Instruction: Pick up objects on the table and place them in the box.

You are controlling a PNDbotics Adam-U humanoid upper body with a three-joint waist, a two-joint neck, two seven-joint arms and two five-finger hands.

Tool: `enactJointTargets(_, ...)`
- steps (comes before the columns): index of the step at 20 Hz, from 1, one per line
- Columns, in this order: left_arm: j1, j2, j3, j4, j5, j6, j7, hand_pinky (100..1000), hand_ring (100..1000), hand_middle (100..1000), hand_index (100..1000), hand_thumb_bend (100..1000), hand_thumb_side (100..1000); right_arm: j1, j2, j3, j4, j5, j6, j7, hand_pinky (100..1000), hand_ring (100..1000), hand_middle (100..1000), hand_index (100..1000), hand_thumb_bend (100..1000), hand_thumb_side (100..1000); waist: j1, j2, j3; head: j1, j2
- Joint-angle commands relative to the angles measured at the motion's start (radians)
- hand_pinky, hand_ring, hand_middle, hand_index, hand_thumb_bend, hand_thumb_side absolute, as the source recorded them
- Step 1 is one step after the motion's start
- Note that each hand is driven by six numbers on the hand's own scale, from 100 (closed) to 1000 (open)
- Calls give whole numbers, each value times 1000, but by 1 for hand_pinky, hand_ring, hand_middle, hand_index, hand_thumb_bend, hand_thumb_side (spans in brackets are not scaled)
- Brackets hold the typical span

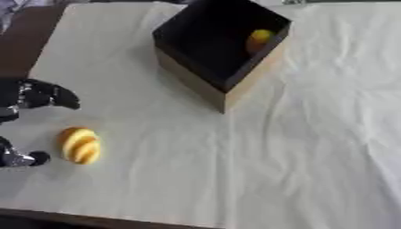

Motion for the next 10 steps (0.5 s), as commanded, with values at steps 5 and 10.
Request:
enactJointTargets(5,-50,-3,-39,50,-28,9,-50,851,854,832,894,413,105,-10,-12,1,-16,-9,-3,7,926,913,691,801,100,342,2,-17,-8,11,-11)
enactJointTargets(10,-69,-18,-63,87,-37,8,-78,834,827,801,874,414,101,-10,-9,3,-16,-11,-2,9,927,914,690,801,100,347,4,-16,-11,14,-11)
